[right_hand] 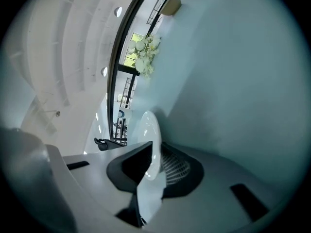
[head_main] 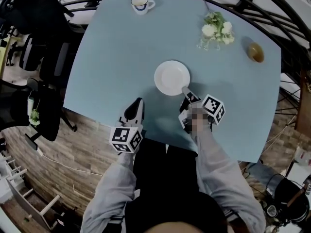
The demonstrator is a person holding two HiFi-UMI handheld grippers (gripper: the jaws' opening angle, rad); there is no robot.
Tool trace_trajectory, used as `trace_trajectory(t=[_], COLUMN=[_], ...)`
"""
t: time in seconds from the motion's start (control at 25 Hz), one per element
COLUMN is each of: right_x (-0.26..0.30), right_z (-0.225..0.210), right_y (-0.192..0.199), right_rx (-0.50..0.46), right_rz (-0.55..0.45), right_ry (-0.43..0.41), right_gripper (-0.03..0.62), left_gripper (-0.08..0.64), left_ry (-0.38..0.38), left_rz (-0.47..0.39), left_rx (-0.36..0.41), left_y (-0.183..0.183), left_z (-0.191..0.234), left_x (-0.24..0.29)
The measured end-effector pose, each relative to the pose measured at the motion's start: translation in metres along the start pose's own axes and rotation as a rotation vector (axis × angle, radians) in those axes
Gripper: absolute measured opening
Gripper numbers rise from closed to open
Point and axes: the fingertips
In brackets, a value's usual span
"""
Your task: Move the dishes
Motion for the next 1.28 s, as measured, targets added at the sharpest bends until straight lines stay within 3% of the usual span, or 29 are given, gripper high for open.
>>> trace_trajectory(t=[0.08, 0.2, 0.48, 1.0, 1.28], right_x=[0.0, -0.002, -0.016, -0.067, -0.118], right_z=[0.006, 0.014, 0.026, 0.048, 0.04], right_y=[0.002, 0.002, 0.003, -0.023, -0.083], right_rx=[0.017, 0.02, -0.073, -0.122, -0.116], right_rz=[0.01, 0.016, -0.003, -0.232, -0.392], right_ry=[-0.027, -0.061, -0.047, -0.062, -0.018], right_gripper=[0.143, 0.246, 0.392, 0.378, 0.367], left_gripper=[0.031, 0.031, 0.031, 0.031, 0.031], left_ry=[0.004, 0.011, 0.047, 0.268, 0.4], left_rz=[0.007, 0.013, 0.002, 0.038, 0.046], left_rx=[0.007, 0.013, 0.015, 0.12, 0.164], left_y=[0.003, 0.004, -0.006, -0.042, -0.06], left_z=[-0.002, -0.005, -0.012, -0.027, -0.067], left_x=[0.0, 0.002, 0.011, 0.037, 0.076])
Point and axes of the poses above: the fingertips, and each gripper's own axes: x forward along the fingers, z to its left, y out of its underside, and after that the axes turned 2 degrees about z, right-handed
